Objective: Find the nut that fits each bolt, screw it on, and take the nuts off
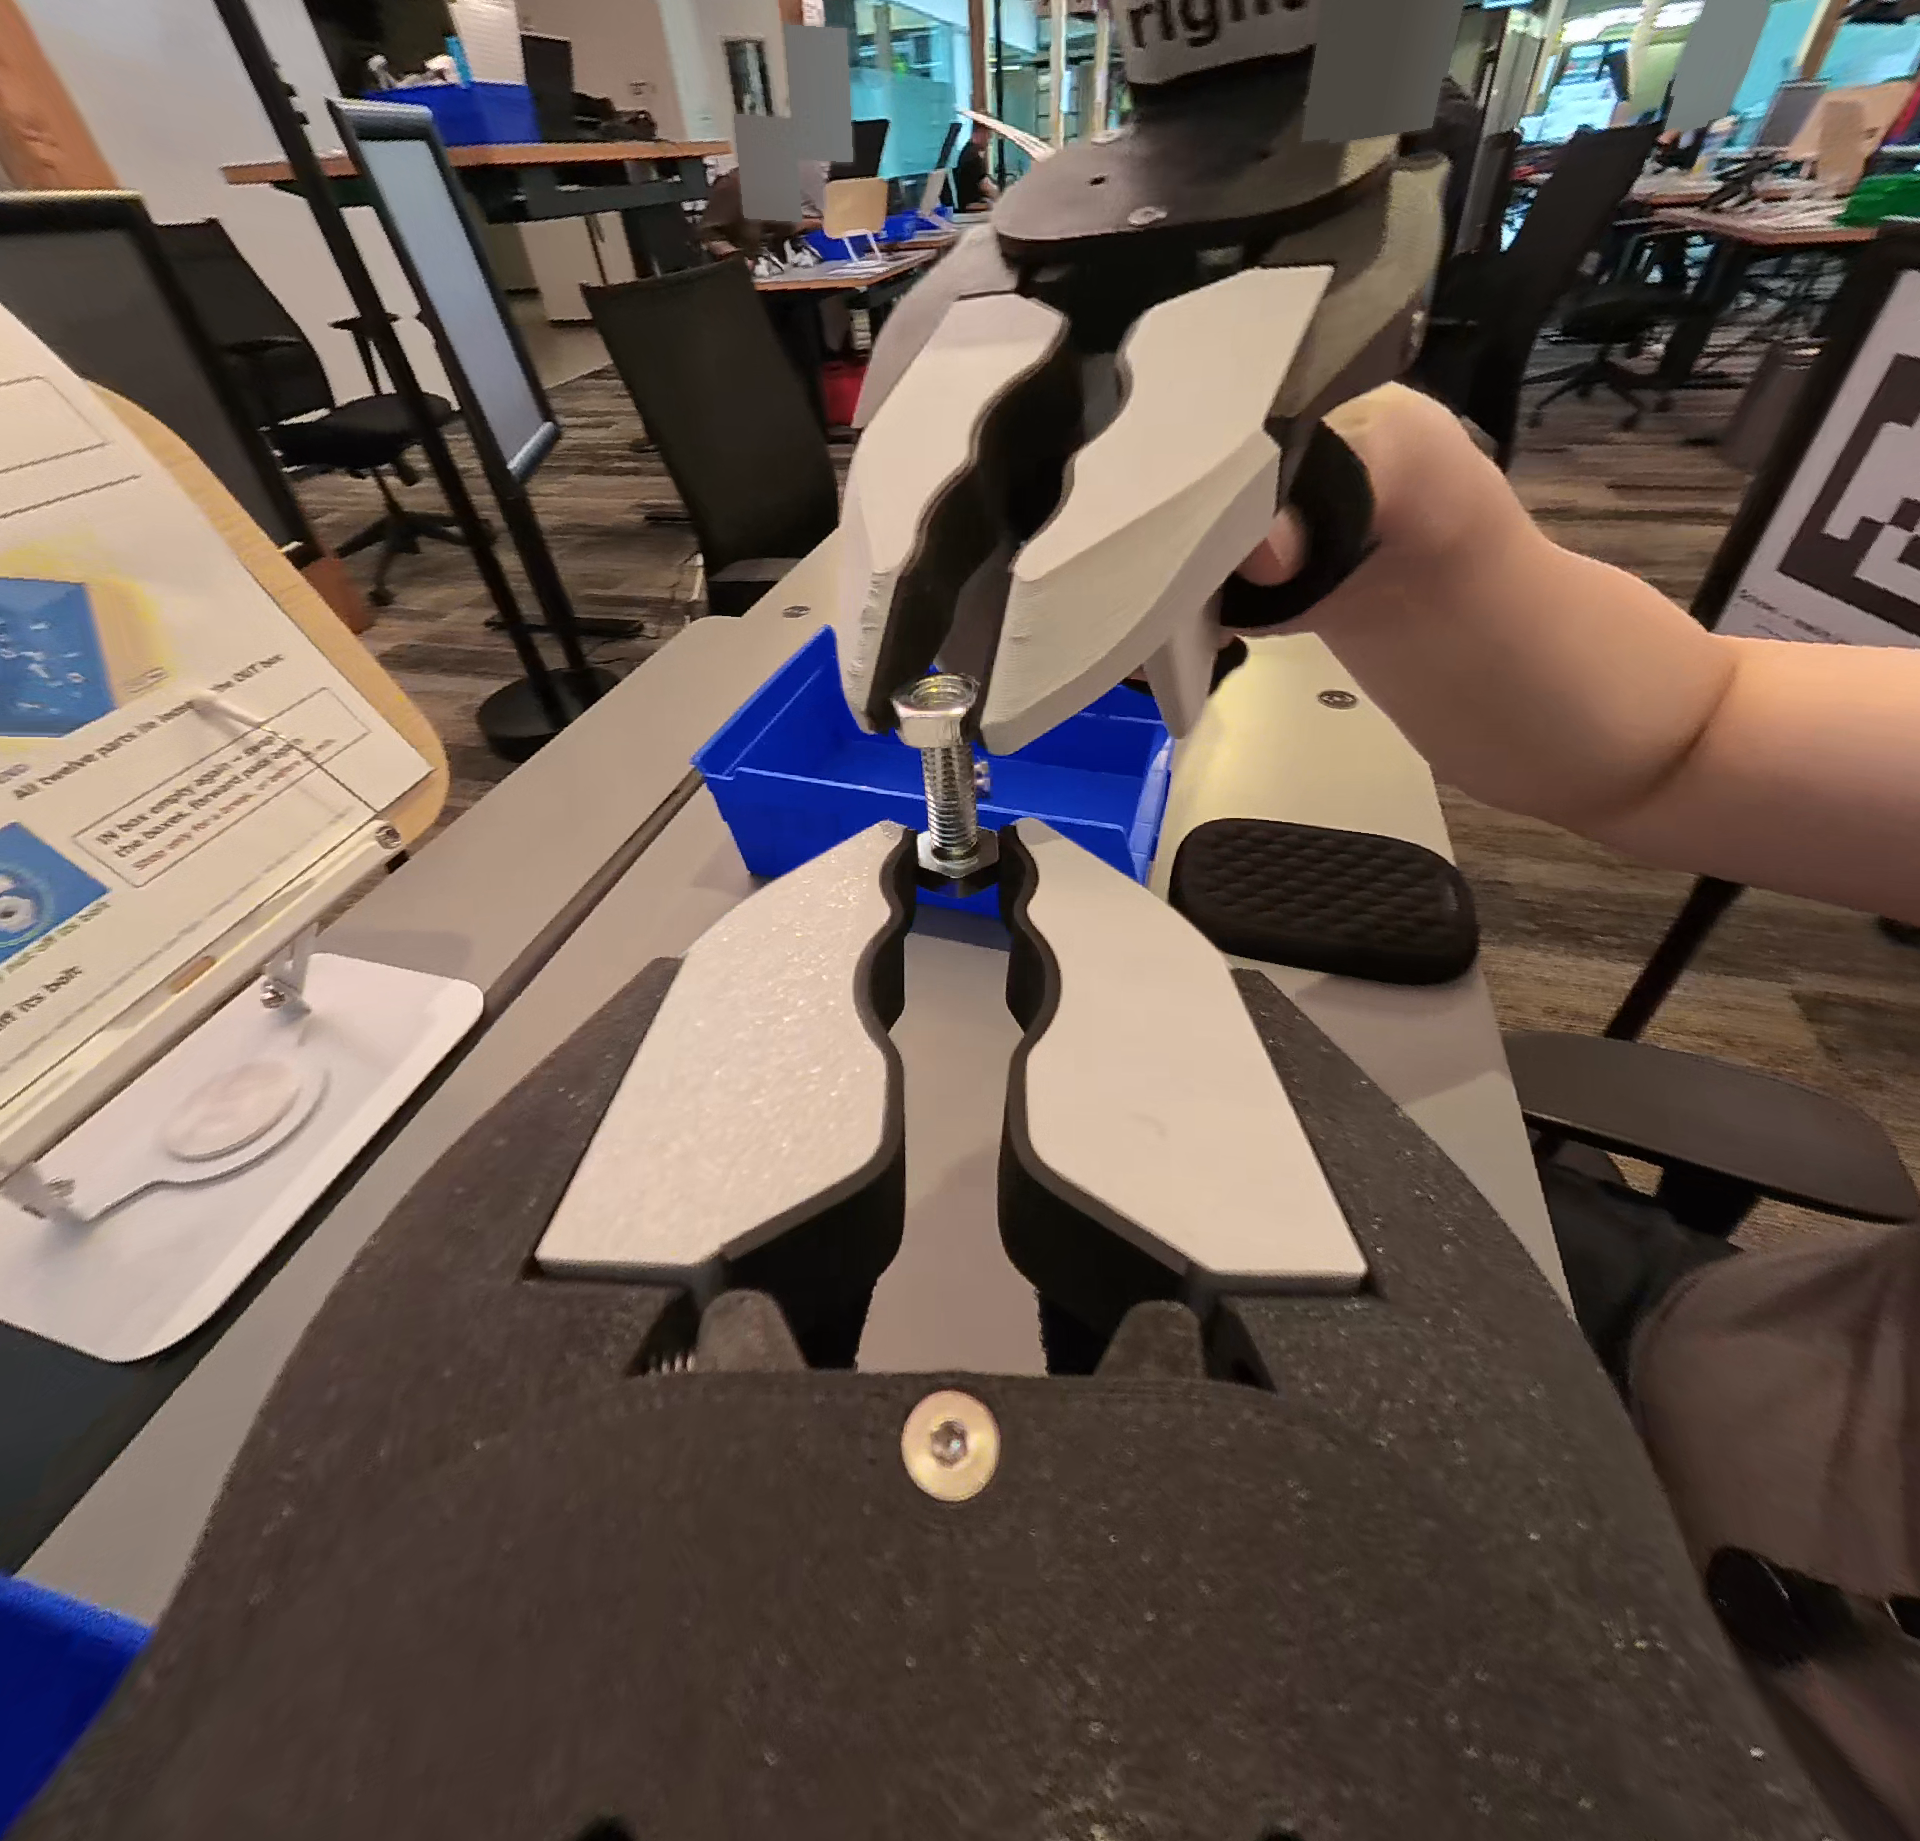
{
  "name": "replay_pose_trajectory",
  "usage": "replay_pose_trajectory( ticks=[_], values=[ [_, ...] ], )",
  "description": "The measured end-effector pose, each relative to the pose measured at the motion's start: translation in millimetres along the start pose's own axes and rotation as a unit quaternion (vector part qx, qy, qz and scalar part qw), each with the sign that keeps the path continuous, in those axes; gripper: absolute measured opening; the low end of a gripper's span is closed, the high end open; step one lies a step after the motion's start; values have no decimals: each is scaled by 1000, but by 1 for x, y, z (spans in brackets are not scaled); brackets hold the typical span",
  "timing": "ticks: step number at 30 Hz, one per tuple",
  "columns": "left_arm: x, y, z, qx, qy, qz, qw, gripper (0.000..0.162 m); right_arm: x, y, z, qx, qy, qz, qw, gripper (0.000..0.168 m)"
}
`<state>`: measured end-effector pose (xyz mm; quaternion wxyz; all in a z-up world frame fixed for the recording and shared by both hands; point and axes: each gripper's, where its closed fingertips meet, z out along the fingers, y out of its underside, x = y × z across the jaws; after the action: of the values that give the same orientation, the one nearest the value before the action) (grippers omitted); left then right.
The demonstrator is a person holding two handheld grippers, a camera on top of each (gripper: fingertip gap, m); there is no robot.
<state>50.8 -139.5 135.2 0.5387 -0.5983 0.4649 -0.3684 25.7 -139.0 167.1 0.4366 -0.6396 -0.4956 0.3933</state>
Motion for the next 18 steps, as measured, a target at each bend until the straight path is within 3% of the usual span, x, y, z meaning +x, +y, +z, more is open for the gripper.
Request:
replay_pose_trajectory(
  ticks=[5,7,9,13,18],
  values=[
    [0,-1,-1,3,0,-3,1000,14,0,-2,1,6,16,-12,1000,17],
    [2,-2,-1,6,7,-4,1000,14,-2,-3,0,13,12,-27,999,30],
    [3,-2,-1,5,10,-4,1000,14,-4,-9,-5,41,12,-43,998,42],
    [8,-6,-2,17,26,-6,999,14,-6,-24,-34,147,0,-47,988,48],
    [20,-10,11,46,64,-10,997,14,-1,-7,-55,184,-76,-25,980,55]
  ],
)
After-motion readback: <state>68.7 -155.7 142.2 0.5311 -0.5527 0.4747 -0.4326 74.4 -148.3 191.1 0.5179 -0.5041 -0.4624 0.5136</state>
